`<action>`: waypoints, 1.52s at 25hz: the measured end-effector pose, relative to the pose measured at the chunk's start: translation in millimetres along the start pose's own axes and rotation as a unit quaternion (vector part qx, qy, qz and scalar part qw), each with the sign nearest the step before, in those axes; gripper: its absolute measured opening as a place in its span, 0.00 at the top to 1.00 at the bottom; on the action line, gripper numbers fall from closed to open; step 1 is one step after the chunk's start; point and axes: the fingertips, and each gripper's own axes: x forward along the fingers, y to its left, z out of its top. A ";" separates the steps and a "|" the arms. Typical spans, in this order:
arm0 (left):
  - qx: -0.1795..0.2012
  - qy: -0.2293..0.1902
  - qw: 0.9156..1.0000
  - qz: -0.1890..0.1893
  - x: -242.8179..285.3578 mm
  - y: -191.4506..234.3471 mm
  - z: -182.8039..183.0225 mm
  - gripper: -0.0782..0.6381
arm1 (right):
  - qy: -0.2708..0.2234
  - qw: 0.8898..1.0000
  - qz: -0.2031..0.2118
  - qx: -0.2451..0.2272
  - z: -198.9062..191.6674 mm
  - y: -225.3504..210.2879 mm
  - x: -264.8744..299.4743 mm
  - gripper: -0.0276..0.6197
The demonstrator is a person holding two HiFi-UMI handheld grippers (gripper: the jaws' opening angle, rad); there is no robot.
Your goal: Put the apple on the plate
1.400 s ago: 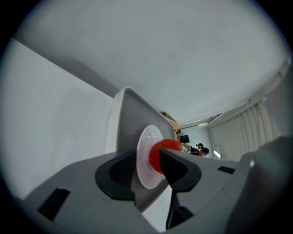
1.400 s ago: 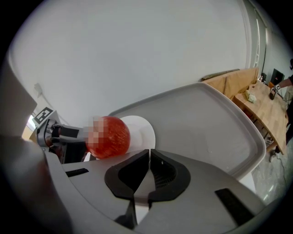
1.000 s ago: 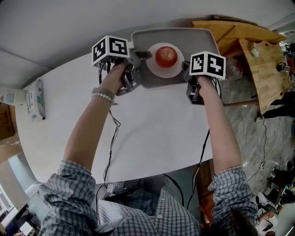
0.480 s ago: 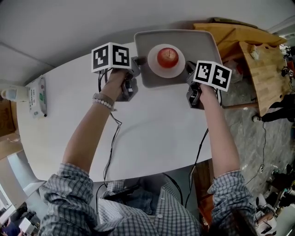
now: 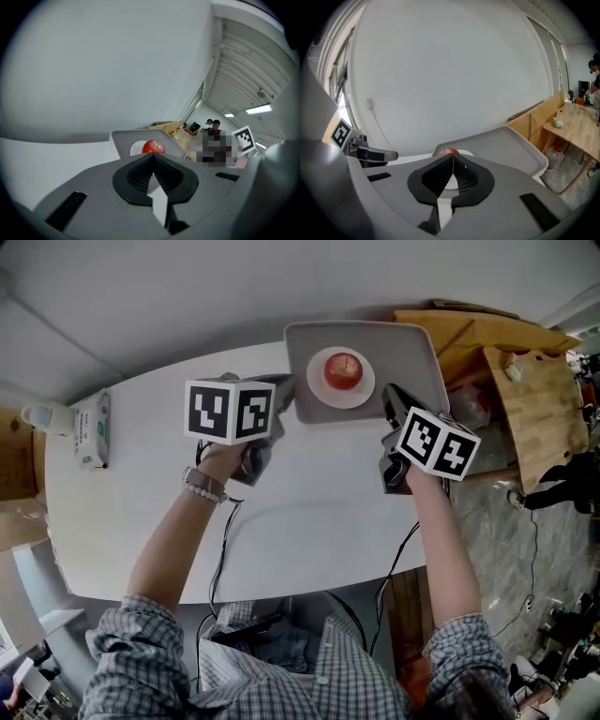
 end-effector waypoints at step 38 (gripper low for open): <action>0.200 -0.237 0.943 0.122 -245.4 -150.5 -17.7 0.88 | -0.265 0.948 0.074 -0.162 55.2 149.7 -239.0 0.92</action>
